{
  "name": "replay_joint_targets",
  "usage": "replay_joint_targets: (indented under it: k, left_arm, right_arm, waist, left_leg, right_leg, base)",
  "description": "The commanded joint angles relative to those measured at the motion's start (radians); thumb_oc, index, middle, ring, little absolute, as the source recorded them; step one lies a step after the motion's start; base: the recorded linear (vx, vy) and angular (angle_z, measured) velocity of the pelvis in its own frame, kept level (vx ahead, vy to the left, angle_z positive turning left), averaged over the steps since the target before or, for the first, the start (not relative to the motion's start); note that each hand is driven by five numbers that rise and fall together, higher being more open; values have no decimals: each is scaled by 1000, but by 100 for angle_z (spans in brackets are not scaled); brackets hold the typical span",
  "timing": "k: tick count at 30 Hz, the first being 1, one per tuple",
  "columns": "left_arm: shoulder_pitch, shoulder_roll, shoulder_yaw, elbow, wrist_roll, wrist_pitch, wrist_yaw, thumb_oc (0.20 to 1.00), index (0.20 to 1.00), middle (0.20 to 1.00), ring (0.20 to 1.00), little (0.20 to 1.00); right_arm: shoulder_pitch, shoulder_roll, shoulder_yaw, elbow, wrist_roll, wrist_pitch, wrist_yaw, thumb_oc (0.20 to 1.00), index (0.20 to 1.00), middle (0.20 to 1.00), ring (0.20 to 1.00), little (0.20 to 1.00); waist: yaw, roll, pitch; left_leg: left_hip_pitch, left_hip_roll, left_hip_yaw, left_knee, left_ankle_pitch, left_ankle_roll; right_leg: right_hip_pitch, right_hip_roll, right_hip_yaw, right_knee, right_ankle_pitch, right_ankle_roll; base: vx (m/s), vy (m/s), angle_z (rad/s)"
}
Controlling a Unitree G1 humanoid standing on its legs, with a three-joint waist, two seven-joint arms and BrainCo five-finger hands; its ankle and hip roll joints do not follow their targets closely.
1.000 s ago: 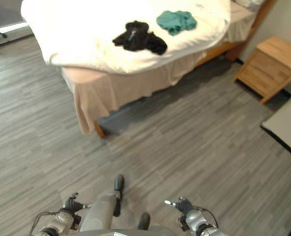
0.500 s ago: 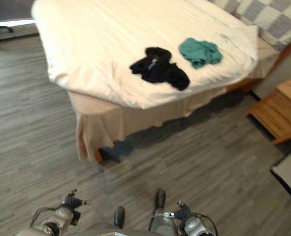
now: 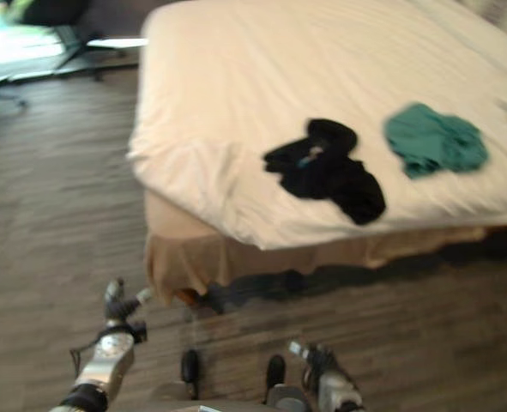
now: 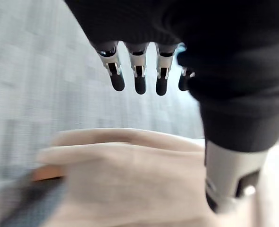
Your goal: Tidy up the quilt and then pick up the clothes from the bed and put them into the laundry hamper.
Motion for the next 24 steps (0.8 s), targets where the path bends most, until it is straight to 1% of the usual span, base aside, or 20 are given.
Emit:
replay_joint_targets:
  k: [1,2,3,4,5,6,7,8,11,12,13,14,16,17,18,19,20,22,24]
  left_arm:
    - [-146,155,108,-85,-140,-195,-9,1000,1000,1000,1000,1000]
    - [-78,195,187,-8,-55,-226,58,1000,1000,1000,1000,1000]
    - [-60,183,233,70,-180,-155,-10,1000,1000,1000,1000,1000]
    - [-108,237,239,31,-157,-137,-22,1000,1000,1000,1000,1000]
    - [-77,231,261,-26,-159,-153,-77,1000,1000,1000,1000,1000]
    - [-92,311,249,-96,-59,-157,-70,1000,1000,1000,1000,1000]
    - [-93,311,249,-97,-56,-156,-68,1000,1000,1000,1000,1000]
    - [-138,414,241,-198,221,-80,4,1000,1000,1000,1000,1000]
    - [-232,468,196,-302,373,-21,-13,1000,1000,1000,1000,1000]
    - [-235,469,195,-303,375,-19,-13,1000,1000,1000,1000,1000]
    - [-305,511,143,-307,447,-2,-27,1000,1000,1000,1000,1000]
    - [-344,530,107,-308,500,11,-28,1000,1000,1000,1000,1000]
    - [-441,551,34,-262,559,31,-19,1000,1000,1000,1000,1000]
    - [-526,561,-26,-212,580,49,-11,1000,1000,1000,1000,1000]
    - [-595,568,-68,-184,611,79,-1,1000,1000,1000,1000,1000]
    - [-693,555,-121,-162,617,113,0,1000,1000,1000,1000,1000]
    - [-757,550,-143,-145,638,145,-2,1000,1000,1000,1000,1000]
    - [-854,547,-191,-80,678,174,9,1000,1000,1000,1000,1000]
    - [-1011,534,-290,59,719,222,26,1000,1000,1000,1000,1000]
  right_arm:
    - [49,-14,2,81,145,-24,33,1000,1000,1000,1000,1000]
    - [41,-14,-27,93,186,-27,54,1000,1000,1000,1000,1000]
    - [8,-39,-37,96,229,-14,71,1000,1000,1000,1000,1000]
    - [-8,-46,-32,80,240,-2,73,1000,1000,1000,1000,1000]
    - [-1,-55,-59,85,236,-8,99,1000,1000,1000,1000,1000]
    - [1,-65,-54,97,222,-13,106,1000,1000,1000,1000,1000]
    - [-1,-63,-55,98,222,-14,106,1000,1000,1000,1000,1000]
    - [-18,-44,-44,100,179,-9,97,1000,1000,1000,1000,1000]
    - [-36,-19,-4,84,145,-3,94,1000,1000,1000,1000,1000]
    - [-38,-17,-6,83,144,-2,93,1000,1000,1000,1000,1000]
    - [-40,-4,7,70,124,2,99,1000,1000,1000,1000,1000]
    - [-41,3,21,67,110,5,101,1000,1000,1000,1000,1000]
    - [-45,12,51,51,96,9,109,1000,1000,1000,1000,1000]
    - [-50,16,65,42,87,12,115,1000,1000,1000,1000,1000]
    - [-51,15,87,32,79,13,117,1000,1000,1000,1000,1000]
    - [-55,24,97,18,78,14,115,1000,1000,1000,1000,1000]
    - [-57,25,108,2,77,15,114,1000,1000,1000,1000,1000]
    - [-67,29,120,-9,85,12,118,1000,1000,1000,1000,1000]
    - [-90,23,153,-18,102,12,125,1000,1000,1000,1000,1000]
  waist:
    - [2,-44,-12]
    - [18,-49,-8]
    - [34,-48,-9]
    - [29,-47,-9]
    - [31,-48,-2]
    - [30,-44,-2]
    - [31,-46,-2]
    - [29,-45,4]
    - [2,-42,18]
    - [4,-44,18]
    - [-14,-42,26]
    - [-28,-39,29]
    - [-55,-40,37]
    - [-64,-40,48]
    - [-82,-39,56]
    - [-87,-40,71]
    - [-97,-39,85]
    - [-104,-41,116]
    - [-126,-48,144]
  left_leg:
    - [44,8,-17,3,-87,-31]
    - [43,3,-31,3,-86,-32]
    - [48,4,-37,3,-90,-34]
    - [44,5,-28,3,-92,-36]
    - [43,3,-29,3,-95,-33]
    - [50,4,-26,3,-104,-34]
    - [47,2,-25,3,-100,-34]
    - [47,3,-17,3,-107,-32]
    - [41,0,5,3,-116,-26]
    - [40,0,7,3,-116,-25]
    - [34,-3,23,3,-121,-23]
    - [36,-3,34,3,-130,-22]
    - [23,-5,52,3,-126,-21]
    - [12,-6,63,3,-125,-19]
    - [3,-6,69,3,-123,-19]
    - [-16,-7,76,3,-118,-18]
    - [-30,-6,76,3,-114,-18]
    - [-65,-1,75,10,-102,-21]
    - [-111,7,78,30,-95,-25]
  right_leg:
    - [-2,-125,-115,-1,-88,118]
    - [-5,-126,-113,-1,-84,117]
    - [-3,-127,-115,-1,-86,120]
    - [-10,-130,-118,-1,-80,122]
    - [-15,-132,-116,-1,-77,122]
    - [-15,-134,-112,-1,-79,126]
    - [-19,-135,-111,-1,-75,125]
    - [-33,-142,-109,-1,-69,130]
    - [-66,-146,-86,-1,-57,138]
    - [-69,-147,-84,-1,-56,138]
    - [-94,-147,-67,-1,-45,144]
    - [-104,-144,-58,-1,-43,148]
    - [-135,-145,-43,0,-27,152]
    - [-159,-146,-30,3,-19,155]
    - [-178,-144,-23,7,-13,157]
    - [-205,-145,-17,13,-6,159]
    - [-224,-146,-14,20,-4,158]
    - [-265,-155,-12,40,-1,160]
    - [-314,-164,-6,62,2,161]
  base:
    - [65,-10,34]
    - [106,-18,80]
    - [54,-10,25]
    - [40,-4,-32]
    - [34,13,-43]
    - [21,13,-17]
    - [33,17,8]
    - [-2,17,16]
    - [-31,35,5]
    - [-40,41,-18]
    - [-15,44,-38]
    - [-47,56,-39]
    - [-65,53,-43]
    - [-91,58,-48]
    - [-128,49,-59]
    - [-137,22,-36]
    - [-132,7,-42]
    - [-119,-7,-27]
    - [-110,-19,-15]
